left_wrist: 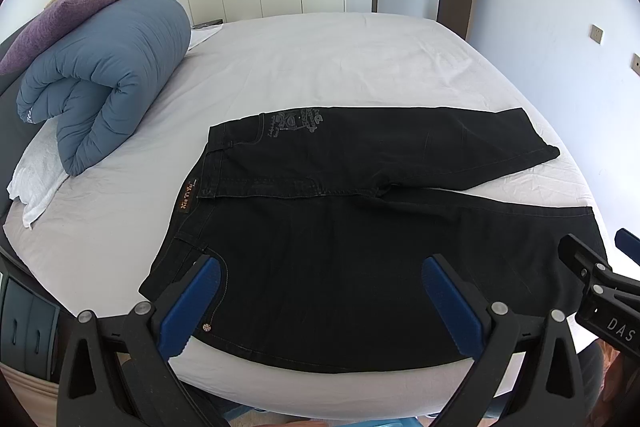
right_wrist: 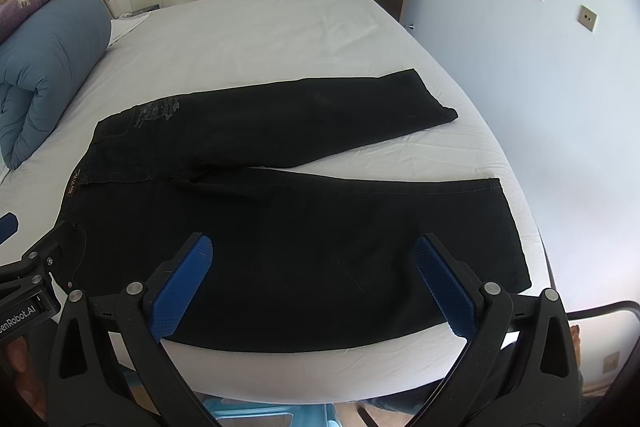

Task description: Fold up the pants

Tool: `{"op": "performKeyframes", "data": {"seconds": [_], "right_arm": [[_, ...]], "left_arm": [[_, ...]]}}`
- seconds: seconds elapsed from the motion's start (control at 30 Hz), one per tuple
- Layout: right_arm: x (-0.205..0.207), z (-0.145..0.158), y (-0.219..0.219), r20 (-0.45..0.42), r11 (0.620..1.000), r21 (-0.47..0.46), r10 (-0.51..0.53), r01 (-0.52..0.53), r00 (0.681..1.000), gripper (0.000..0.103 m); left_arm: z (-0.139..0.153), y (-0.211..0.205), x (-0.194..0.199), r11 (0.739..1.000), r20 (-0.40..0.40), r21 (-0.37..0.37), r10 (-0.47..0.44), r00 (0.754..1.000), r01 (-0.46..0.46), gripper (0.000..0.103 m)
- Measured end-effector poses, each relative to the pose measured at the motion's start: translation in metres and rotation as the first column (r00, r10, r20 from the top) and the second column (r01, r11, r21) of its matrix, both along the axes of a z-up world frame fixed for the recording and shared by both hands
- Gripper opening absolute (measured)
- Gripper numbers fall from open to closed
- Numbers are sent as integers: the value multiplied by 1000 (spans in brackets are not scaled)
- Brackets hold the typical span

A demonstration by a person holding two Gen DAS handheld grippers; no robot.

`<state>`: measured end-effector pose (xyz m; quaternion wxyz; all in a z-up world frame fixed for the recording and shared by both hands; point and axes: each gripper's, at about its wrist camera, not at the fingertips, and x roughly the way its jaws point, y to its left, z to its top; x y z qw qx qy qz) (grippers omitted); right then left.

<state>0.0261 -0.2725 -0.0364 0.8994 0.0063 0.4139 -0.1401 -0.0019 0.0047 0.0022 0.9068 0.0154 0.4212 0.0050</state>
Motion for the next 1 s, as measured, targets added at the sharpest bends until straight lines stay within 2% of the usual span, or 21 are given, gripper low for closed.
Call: {"op": "performKeyframes", "data": {"seconds": [1.0], "right_arm": [[-3,-5,6,-12,1000,9,14,-14,1000,103]], "left_arm": [[-2,-2,-1,1000,-6,3,-3,1000,3,103]]}}
